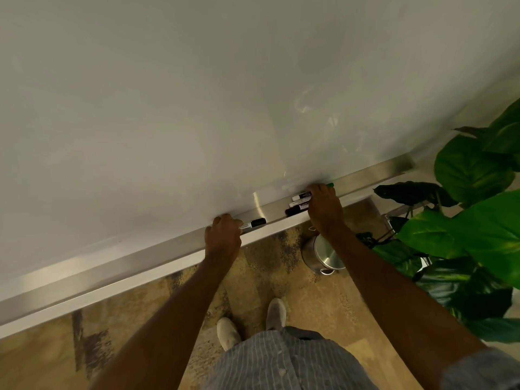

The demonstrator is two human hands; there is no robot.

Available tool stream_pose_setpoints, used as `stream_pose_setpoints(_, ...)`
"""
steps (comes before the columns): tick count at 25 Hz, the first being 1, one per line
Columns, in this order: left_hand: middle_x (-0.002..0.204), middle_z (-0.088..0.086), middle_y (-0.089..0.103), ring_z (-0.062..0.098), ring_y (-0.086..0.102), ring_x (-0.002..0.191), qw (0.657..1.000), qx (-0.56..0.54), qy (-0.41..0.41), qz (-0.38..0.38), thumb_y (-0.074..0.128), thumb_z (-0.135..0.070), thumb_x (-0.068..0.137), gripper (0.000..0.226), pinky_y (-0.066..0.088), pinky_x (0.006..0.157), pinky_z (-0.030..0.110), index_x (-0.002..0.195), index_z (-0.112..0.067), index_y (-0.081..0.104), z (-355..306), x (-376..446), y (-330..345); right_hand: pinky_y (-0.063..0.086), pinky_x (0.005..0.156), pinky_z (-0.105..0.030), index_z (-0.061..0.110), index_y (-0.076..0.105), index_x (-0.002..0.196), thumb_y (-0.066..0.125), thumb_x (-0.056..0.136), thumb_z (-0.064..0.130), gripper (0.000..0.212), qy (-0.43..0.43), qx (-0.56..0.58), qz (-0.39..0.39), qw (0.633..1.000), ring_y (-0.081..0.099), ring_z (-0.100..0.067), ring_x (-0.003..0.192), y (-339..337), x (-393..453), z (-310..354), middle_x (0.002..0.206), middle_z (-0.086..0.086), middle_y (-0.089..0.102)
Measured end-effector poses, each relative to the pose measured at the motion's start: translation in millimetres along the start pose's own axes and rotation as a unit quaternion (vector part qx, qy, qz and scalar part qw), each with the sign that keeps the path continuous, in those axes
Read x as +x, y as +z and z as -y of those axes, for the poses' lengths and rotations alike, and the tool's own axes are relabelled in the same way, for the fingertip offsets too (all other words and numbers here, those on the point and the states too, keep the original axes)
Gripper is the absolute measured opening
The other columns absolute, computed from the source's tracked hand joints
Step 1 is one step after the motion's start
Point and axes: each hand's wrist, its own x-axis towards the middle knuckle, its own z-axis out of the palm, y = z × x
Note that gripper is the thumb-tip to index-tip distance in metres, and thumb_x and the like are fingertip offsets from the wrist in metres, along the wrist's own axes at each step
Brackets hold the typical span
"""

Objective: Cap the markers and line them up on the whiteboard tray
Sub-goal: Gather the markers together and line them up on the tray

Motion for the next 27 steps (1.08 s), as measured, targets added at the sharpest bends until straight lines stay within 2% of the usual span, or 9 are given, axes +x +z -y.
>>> stream_pose_setpoints(3,0.106,0.002,0.067,0.024,0.061,0.104,1.000,-0.004,0.000,-0.003,0.057,-0.007,0.091,0.033,0.054,0.083,0.039,0.111,-0.028,0.075,0.0,-1.4,0.5,0.042,0.104,-0.036,0.009,0.058,0.133,0.056,0.095,0.005,0.039,-0.020,-0.028,0.022,0.999,0.047,-0.030,0.124,3.2,4.7,-5.4,0.136,-0.012,0.058)
stream_pose_setpoints(8,0.107,0.002,0.068,0.023,0.061,0.102,1.000,-0.004,0.000,-0.011,0.058,-0.006,0.092,0.033,0.056,0.081,0.040,0.112,-0.025,0.075,0.5,-3.0,2.4,0.049,0.096,-0.039,0.007,0.065,0.124,0.060,0.095,0.009,0.029,-0.010,-0.005,0.037,0.999,0.045,-0.034,0.118,1.0,12.9,-6.5,0.131,-0.017,0.052)
stream_pose_setpoints(13,0.107,0.002,0.066,0.023,0.061,0.104,1.000,0.009,-0.001,-0.005,0.058,-0.007,0.091,0.033,0.055,0.082,0.039,0.112,-0.027,0.075,1.5,-1.2,0.9,0.048,0.092,-0.041,0.010,0.059,0.122,0.069,0.089,0.012,0.035,0.000,-0.020,0.058,0.998,0.048,-0.035,0.116,0.7,12.6,-7.4,0.129,-0.016,0.056)
stream_pose_setpoints(16,0.107,0.002,0.066,0.024,0.061,0.104,1.000,0.007,-0.003,-0.002,0.058,-0.007,0.090,0.035,0.053,0.082,0.039,0.112,-0.028,0.075,4.2,-1.9,0.7,0.046,0.090,-0.041,0.011,0.059,0.120,0.071,0.088,0.012,0.035,-0.014,-0.039,0.040,0.998,0.052,-0.034,0.113,1.8,10.2,-8.1,0.124,-0.014,0.062)
stream_pose_setpoints(19,0.106,0.002,0.066,0.024,0.061,0.104,1.000,0.004,-0.008,-0.010,0.059,-0.006,0.089,0.035,0.052,0.081,0.040,0.111,-0.028,0.075,9.0,-3.7,-0.2,0.044,0.087,-0.039,0.015,0.062,0.120,0.064,0.093,0.014,0.027,-0.058,-0.048,-0.016,0.997,0.054,-0.030,0.108,5.2,0.5,-2.7,0.119,-0.008,0.068)
stream_pose_setpoints(21,0.106,0.002,0.066,0.025,0.060,0.105,1.000,0.007,-0.021,-0.017,0.059,-0.004,0.089,0.036,0.055,0.081,0.041,0.110,-0.029,0.075,16.2,-7.3,-1.4,0.042,0.088,-0.040,0.020,0.064,0.118,0.064,0.093,0.019,0.025,-0.097,-0.057,-0.041,0.993,0.055,-0.028,0.110,10.0,-10.2,14.8,0.117,-0.003,0.070)
stream_pose_setpoints(23,0.106,0.003,0.065,0.025,0.059,0.106,0.999,0.006,-0.038,-0.022,0.058,-0.004,0.089,0.037,0.056,0.080,0.043,0.109,-0.030,0.075,26.0,-12.8,-2.7,0.041,0.095,-0.044,0.025,0.066,0.114,0.065,0.091,0.027,0.023,-0.136,-0.043,-0.051,0.988,0.056,-0.029,0.116,17.1,-22.5,41.8,0.115,0.000,0.071)
stream_pose_setpoints(25,0.106,0.004,0.064,0.026,0.059,0.104,0.998,0.002,-0.056,-0.026,0.058,-0.003,0.090,0.037,0.056,0.078,0.042,0.109,-0.030,0.075,39.5,-20.1,-4.2,0.038,0.105,-0.047,0.028,0.067,0.118,0.058,0.096,0.033,0.024,-0.169,-0.021,-0.022,0.985,0.054,-0.027,0.120,26.2,-33.4,75.9,0.118,0.002,0.068)
stream_pose_setpoints(27,0.108,0.007,0.063,0.028,0.058,0.103,0.997,0.000,-0.067,-0.023,0.056,-0.002,0.090,0.039,0.056,0.077,0.043,0.112,-0.028,0.075,57.5,-28.3,-4.4,0.039,0.103,-0.044,0.029,0.066,0.122,0.050,0.101,0.033,0.027,-0.170,0.049,0.034,0.984,0.052,-0.026,0.120,36.4,-45.6,111.6,0.122,0.002,0.065)
